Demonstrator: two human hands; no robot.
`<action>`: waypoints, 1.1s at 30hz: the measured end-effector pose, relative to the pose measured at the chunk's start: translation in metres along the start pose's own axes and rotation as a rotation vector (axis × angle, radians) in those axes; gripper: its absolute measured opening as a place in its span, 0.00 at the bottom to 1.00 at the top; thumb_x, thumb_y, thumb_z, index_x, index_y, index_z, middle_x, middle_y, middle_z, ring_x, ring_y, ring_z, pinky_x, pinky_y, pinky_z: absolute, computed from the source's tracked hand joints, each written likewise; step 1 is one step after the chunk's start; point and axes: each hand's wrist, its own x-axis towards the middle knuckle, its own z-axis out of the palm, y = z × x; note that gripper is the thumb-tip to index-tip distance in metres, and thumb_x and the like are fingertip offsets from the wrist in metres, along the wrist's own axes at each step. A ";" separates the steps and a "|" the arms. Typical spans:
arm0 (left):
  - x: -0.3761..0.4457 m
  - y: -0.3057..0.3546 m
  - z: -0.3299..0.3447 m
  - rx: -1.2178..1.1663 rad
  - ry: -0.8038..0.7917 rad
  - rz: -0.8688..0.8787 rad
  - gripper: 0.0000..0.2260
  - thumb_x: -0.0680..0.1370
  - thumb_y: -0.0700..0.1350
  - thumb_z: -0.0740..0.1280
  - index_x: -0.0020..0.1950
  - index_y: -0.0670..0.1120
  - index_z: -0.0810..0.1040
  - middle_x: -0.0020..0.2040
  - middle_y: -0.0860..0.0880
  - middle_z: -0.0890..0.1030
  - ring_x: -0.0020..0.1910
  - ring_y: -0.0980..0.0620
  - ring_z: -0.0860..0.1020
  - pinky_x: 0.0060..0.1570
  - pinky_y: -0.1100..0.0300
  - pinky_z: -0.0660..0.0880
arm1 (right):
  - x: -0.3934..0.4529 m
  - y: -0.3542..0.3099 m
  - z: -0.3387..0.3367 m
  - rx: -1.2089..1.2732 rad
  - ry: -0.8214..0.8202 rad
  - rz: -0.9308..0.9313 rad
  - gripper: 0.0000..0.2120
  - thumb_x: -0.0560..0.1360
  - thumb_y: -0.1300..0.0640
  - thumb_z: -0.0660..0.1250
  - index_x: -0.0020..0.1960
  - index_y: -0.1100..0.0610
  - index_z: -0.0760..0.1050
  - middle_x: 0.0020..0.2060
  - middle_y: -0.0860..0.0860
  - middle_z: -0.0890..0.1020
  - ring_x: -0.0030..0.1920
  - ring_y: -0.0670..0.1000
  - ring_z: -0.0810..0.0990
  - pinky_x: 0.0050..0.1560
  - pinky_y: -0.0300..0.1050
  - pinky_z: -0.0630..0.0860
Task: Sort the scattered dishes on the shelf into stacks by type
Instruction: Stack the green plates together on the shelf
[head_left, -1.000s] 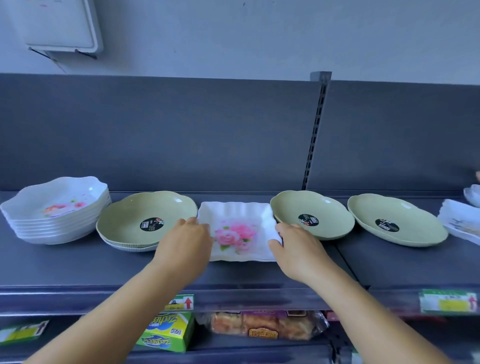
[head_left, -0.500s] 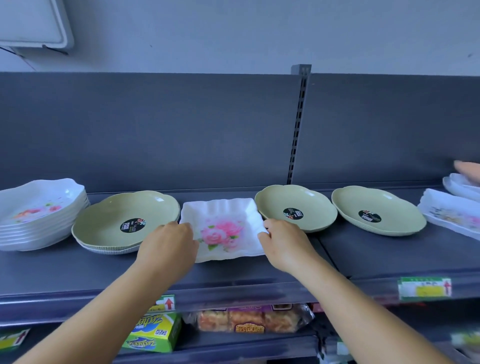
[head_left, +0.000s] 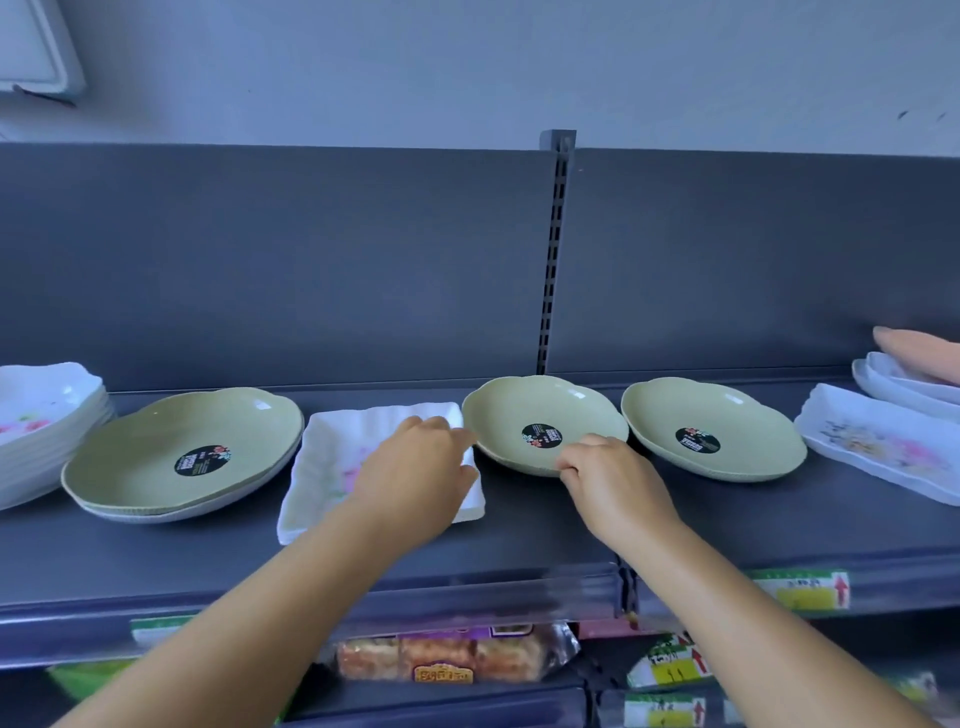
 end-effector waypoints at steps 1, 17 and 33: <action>0.005 0.008 0.003 -0.010 -0.008 0.016 0.14 0.81 0.47 0.57 0.63 0.47 0.75 0.56 0.47 0.77 0.58 0.46 0.71 0.51 0.51 0.75 | 0.000 0.006 -0.002 0.013 0.004 -0.026 0.08 0.75 0.63 0.59 0.45 0.58 0.78 0.43 0.51 0.77 0.47 0.55 0.74 0.37 0.46 0.68; 0.065 0.044 0.031 0.092 -0.142 -0.126 0.13 0.80 0.49 0.59 0.55 0.41 0.74 0.57 0.44 0.76 0.63 0.44 0.67 0.57 0.55 0.70 | 0.009 0.063 -0.019 0.243 -0.165 0.364 0.10 0.77 0.55 0.58 0.39 0.58 0.67 0.41 0.55 0.80 0.41 0.59 0.78 0.38 0.47 0.74; 0.076 0.020 0.039 0.067 -0.080 -0.089 0.05 0.75 0.41 0.59 0.40 0.47 0.65 0.42 0.50 0.69 0.51 0.47 0.69 0.55 0.53 0.73 | 0.017 0.061 -0.033 0.526 -0.103 0.459 0.11 0.73 0.62 0.58 0.35 0.64 0.74 0.34 0.60 0.85 0.29 0.58 0.82 0.39 0.49 0.82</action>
